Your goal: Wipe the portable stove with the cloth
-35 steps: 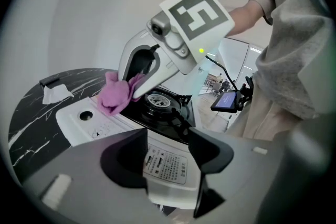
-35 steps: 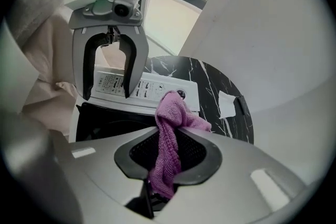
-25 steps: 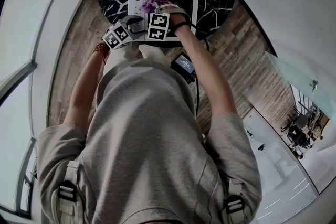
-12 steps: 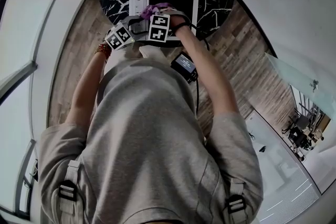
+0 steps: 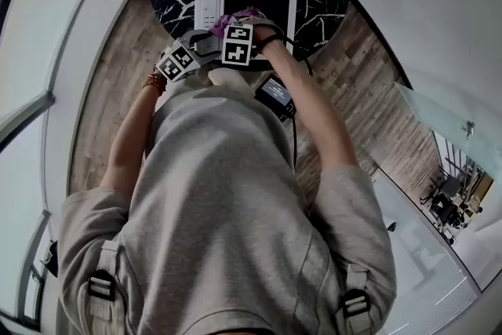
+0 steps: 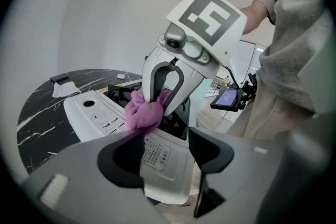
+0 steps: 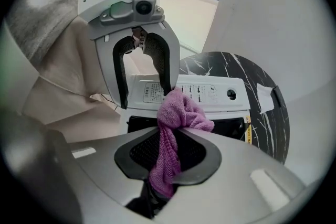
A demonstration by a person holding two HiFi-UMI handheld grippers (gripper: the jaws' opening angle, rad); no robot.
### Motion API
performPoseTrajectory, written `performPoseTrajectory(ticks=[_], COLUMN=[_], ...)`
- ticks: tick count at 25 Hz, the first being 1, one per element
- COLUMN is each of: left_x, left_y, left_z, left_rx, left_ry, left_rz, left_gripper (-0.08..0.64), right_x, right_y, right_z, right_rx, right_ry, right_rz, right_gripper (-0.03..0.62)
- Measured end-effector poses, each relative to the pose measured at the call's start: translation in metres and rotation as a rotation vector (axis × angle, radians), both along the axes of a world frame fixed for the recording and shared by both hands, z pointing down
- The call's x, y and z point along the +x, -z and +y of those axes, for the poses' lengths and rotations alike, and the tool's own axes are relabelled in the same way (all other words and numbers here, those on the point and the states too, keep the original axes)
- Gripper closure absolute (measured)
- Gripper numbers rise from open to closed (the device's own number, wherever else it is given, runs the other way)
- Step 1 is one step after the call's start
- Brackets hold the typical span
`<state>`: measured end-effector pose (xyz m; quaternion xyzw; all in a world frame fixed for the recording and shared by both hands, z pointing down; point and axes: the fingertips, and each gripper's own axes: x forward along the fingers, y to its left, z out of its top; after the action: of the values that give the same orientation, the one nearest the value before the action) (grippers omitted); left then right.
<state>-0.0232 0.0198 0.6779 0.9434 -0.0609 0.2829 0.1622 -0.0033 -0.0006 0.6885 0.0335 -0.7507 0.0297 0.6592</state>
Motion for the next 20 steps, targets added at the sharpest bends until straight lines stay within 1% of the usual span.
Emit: performPoseTrajectory(ticks=[8,12,14,17,18,20], left_x=[-0.004,-0.006,-0.008,-0.010,-0.011,-0.016], left_y=[-0.002,0.000,0.003,0.012,0.016,0.022], left_z=[0.012,0.015,0.014,0.010,0.006,-0.003], left_rx=[-0.002,-0.003,0.003,0.022,0.028,0.039], left_ry=[-0.018,-0.044,-0.055,-0.065,-0.061,-0.039], left_rz=[-0.011,-0.017,-0.015,-0.002,0.006,0.023], left_gripper=[0.314,0.314,0.314,0.314,0.314,0.314], right_x=[-0.003,-0.005,-0.006,-0.003,0.001,0.000], right_y=[0.000,-0.001,0.001,0.007,0.009,0.015], right_z=[0.015,0.018,0.019,0.017,0.014,-0.001], right_rx=[-0.010,-0.029,-0.068,-0.167,-0.184,-0.170], right_ry=[-0.014,-0.034,-0.077,-0.188,-0.226,-0.283], right_rz=[-0.005,-0.006,-0.042,-0.133,-0.160,-0.239], right_gripper=[0.512,0.512,0.511,0.511,0.512,0.512])
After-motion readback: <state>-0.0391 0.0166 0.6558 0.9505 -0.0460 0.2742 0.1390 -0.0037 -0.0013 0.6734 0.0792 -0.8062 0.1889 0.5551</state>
